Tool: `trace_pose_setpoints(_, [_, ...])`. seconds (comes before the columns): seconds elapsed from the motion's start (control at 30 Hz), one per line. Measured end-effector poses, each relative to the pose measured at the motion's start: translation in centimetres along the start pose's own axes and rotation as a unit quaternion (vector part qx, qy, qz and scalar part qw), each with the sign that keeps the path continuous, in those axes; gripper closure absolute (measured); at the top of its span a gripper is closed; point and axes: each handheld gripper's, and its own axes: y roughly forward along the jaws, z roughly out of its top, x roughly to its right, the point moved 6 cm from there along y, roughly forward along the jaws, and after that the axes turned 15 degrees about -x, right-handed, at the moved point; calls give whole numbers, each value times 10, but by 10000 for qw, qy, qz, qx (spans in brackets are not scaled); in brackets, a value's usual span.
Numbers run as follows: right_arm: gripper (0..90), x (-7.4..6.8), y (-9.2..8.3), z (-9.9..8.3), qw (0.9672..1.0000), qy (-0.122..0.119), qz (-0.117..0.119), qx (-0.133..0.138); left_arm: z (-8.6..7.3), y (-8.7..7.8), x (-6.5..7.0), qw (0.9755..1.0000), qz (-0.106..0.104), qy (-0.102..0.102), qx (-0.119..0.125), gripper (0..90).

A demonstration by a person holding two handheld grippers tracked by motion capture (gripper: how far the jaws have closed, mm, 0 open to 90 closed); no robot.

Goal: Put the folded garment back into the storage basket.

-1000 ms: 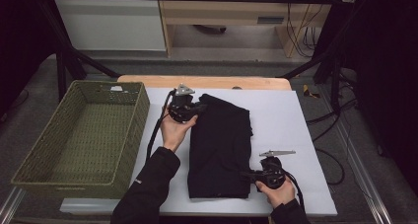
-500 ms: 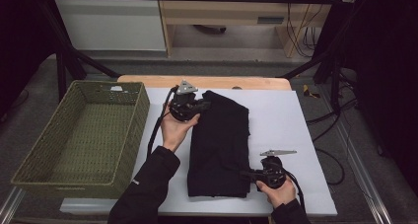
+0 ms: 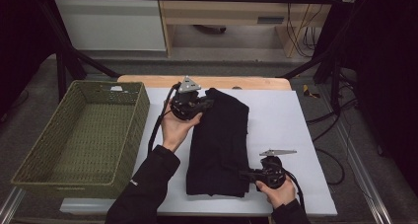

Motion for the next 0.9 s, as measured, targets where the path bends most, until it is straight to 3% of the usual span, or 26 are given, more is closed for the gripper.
trace_pose_setpoints(0.27, [721, -3, -4, 2, 10000, -42, 28, 86, 6, -10, 5, 9999, 41, 109, 29, 791])
trace_pose_setpoints(0.9, [721, -18, -9, 14, 9992, -164, 89, 344, 16, -33, -1, 9996, 240, 145, 50, 791])
